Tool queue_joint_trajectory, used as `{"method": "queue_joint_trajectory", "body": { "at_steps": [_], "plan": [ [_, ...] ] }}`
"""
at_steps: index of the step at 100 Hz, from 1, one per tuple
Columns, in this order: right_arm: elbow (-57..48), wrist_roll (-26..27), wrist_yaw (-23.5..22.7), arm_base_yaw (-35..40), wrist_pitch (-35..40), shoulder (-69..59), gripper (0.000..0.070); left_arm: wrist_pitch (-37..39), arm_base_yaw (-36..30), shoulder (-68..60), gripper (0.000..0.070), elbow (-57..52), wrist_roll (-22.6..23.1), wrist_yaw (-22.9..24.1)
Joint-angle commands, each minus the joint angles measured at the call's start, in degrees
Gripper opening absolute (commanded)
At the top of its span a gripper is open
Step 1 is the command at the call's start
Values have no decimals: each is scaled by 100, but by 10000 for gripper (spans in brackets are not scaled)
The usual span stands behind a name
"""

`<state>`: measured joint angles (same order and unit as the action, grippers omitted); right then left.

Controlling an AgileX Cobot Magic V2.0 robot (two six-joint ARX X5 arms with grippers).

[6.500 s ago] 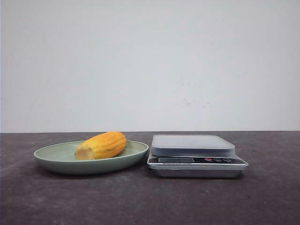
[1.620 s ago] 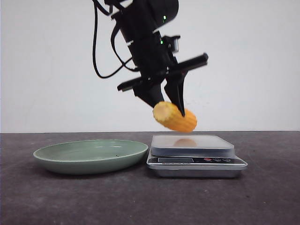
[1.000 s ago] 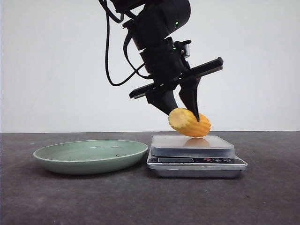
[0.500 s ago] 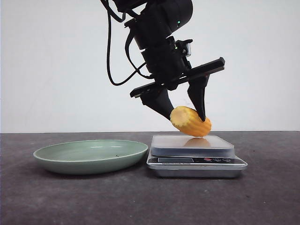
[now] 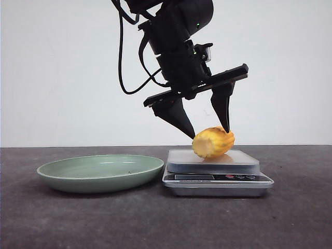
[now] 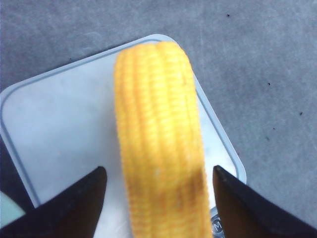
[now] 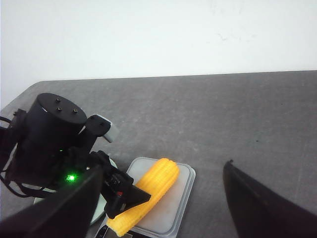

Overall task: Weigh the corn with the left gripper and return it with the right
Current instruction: 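Lower the corn onto the scale platform and open the left gripper, then withdraw the left gripper and move the right gripper above the scale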

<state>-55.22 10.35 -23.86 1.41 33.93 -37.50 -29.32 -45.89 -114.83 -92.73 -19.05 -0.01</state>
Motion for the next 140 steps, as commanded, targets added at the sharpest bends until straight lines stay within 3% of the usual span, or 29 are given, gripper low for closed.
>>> {"method": "queue_joint_trajectory", "body": {
  "at_steps": [1,38,63,76,86,113,140],
  "plan": [
    [-83,13,-11,9,-39,-20,484,39,-59,-129,422,-142,-4,33],
    [-83,22,20,9,-59,-20,484,-15,-120,1071,434,-142,428,190],
    [-83,15,96,9,-37,-20,484,-876,-216,2966,434,-140,1104,789],
    [-83,4,96,9,-11,-22,484,-1143,-219,3965,434,-140,1152,817],
    [-83,-33,98,17,13,-22,484,-1475,-219,4634,434,-138,1220,1172],
    [-83,-35,101,109,20,-22,484,-2780,-219,6225,434,85,957,1912],
    [-83,-52,142,197,4,-26,485,-3034,-216,8091,429,1051,317,2295]
  ]
}}
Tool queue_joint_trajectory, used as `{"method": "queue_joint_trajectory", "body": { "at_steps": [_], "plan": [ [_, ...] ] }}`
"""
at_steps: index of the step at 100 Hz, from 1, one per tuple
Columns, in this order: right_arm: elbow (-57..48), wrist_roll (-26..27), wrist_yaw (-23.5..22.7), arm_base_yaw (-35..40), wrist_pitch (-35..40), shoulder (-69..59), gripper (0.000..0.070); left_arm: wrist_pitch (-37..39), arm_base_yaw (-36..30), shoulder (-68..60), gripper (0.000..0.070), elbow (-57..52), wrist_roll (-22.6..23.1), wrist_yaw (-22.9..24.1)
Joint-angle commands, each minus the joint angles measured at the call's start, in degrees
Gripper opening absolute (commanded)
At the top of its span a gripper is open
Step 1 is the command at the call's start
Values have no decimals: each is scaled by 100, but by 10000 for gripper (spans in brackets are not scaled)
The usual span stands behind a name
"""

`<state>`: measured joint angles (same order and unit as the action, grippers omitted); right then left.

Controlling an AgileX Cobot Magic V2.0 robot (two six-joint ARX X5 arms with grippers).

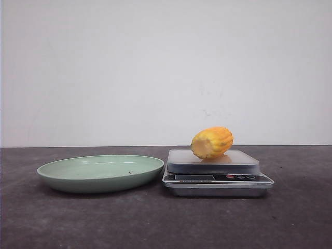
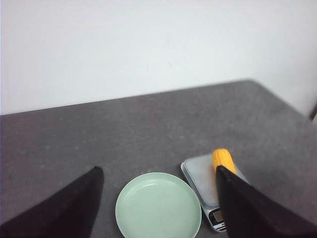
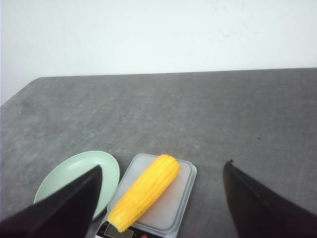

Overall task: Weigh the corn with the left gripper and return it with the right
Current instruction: 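Withdraw the left gripper and move the right gripper above the scale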

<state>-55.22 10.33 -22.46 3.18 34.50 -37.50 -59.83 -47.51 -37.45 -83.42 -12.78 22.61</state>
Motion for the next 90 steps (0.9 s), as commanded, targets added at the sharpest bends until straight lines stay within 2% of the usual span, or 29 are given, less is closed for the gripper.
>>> {"method": "queue_joint_trajectory", "body": {
  "at_steps": [1,20,25,33,42,59,80,90],
  "plan": [
    [-83,-50,2,20,-55,-26,485,17,-55,422,429,168,-337,33],
    [-83,-48,4,114,-57,-28,487,-328,-46,1451,428,1064,-802,90],
    [-83,-48,31,188,-81,-50,516,-363,-46,1663,429,1303,-946,92],
    [-83,-11,192,361,-199,-142,551,-358,-46,1893,429,1637,-1180,74],
    [-116,105,374,656,-387,-391,551,-354,-46,2011,429,1888,-1351,28],
    [-361,280,820,1322,-490,-1237,551,-345,-46,2028,429,1989,-1351,28],
    [-796,422,1779,2256,-669,-2715,551,-334,-46,2028,429,1989,-1344,31],
    [-999,522,1895,2476,-800,-3397,551,-326,-46,2028,429,1989,-1346,28]
  ]
}}
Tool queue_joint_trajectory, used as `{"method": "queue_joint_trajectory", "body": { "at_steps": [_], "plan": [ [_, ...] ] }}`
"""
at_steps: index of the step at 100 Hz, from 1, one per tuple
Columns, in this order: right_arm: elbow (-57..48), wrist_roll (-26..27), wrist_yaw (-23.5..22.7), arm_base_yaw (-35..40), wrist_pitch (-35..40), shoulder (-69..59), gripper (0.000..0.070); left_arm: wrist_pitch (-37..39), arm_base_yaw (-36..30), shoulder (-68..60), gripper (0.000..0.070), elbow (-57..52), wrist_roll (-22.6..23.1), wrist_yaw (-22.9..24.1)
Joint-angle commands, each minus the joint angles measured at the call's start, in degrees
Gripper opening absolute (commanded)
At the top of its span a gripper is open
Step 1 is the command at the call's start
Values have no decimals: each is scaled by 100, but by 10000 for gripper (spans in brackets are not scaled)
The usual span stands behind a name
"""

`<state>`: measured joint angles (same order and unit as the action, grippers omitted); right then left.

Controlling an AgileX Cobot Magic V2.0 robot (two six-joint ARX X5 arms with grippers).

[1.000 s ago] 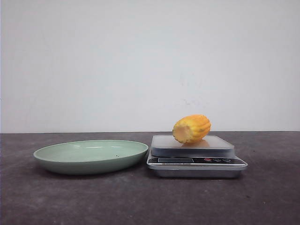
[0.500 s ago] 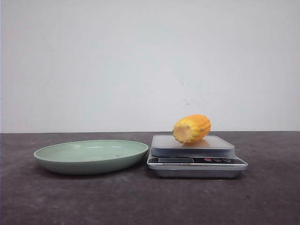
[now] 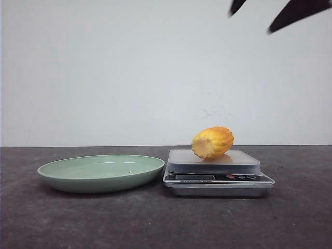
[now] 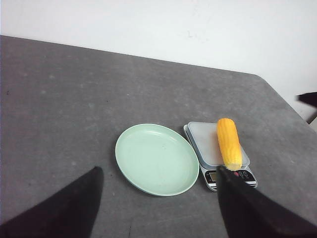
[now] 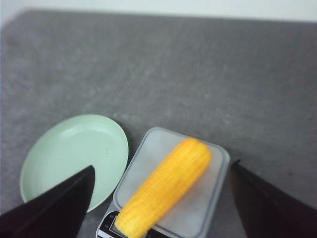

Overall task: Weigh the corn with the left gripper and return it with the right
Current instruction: 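Withdraw the left gripper and move the right gripper above the scale, then lower the right gripper onto the corn on the scale and close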

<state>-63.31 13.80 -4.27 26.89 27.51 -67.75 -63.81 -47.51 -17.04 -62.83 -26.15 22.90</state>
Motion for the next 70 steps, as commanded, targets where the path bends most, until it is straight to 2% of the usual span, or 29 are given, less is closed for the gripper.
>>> {"method": "queue_joint_trajectory", "body": {
  "at_steps": [1,33,56,70],
  "plan": [
    [-210,203,101,122,-109,-437,551,70,-46,-13,429,-70,-9,0],
    [-647,494,459,302,-186,-2028,550,31,-46,-13,429,-70,-37,-2],
    [-651,699,476,319,-173,-2568,552,31,-46,-13,429,-70,-37,0],
    [-651,835,448,343,-170,-2756,616,26,-46,-13,429,-70,-33,-2]
  ]
}}
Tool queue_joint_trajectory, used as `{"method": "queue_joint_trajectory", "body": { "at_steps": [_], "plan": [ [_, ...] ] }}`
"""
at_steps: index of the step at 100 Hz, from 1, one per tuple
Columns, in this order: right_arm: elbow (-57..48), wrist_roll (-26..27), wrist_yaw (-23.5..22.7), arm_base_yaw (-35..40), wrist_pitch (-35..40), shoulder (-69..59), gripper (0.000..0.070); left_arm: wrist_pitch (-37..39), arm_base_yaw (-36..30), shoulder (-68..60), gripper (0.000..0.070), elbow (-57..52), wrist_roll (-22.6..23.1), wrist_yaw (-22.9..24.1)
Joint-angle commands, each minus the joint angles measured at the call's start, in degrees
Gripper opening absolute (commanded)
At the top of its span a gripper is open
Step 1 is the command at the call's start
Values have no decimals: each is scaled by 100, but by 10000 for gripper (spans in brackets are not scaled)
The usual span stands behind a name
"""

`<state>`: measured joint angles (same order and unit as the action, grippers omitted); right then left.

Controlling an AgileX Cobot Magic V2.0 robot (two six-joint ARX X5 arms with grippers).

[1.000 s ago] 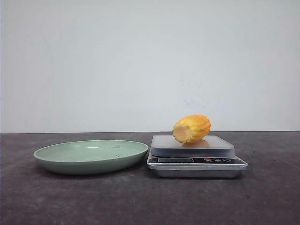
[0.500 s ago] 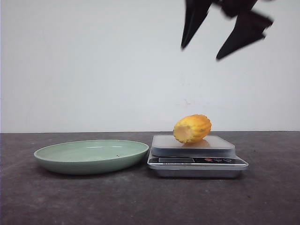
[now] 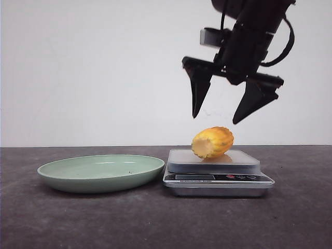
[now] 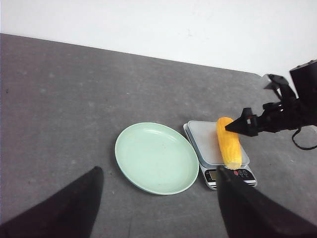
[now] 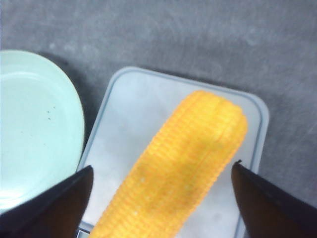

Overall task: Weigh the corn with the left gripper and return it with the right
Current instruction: 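Lower the right gripper onto the corn on the scale and close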

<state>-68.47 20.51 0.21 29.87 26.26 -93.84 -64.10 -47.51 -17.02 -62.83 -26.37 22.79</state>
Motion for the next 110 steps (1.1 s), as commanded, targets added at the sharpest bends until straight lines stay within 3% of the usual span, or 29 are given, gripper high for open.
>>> {"method": "queue_joint_trajectory", "body": {
  "at_steps": [1,16,41,63,91,110],
  "plan": [
    [-136,166,0,46,-46,-157,616,55,-46,-15,429,-70,-11,11],
    [-136,332,28,83,11,-302,611,55,-46,-15,429,-70,-9,11],
    [-133,481,59,212,243,-463,536,-11,-46,-15,429,-70,-4,13],
    [-133,531,319,398,256,-463,244,-85,-46,-15,429,-70,-4,13],
    [-136,575,627,498,326,-450,45,-85,-46,-15,429,-70,-2,13],
    [-136,452,737,522,426,-232,3,-85,-46,-15,429,-70,0,13]
  ]
}}
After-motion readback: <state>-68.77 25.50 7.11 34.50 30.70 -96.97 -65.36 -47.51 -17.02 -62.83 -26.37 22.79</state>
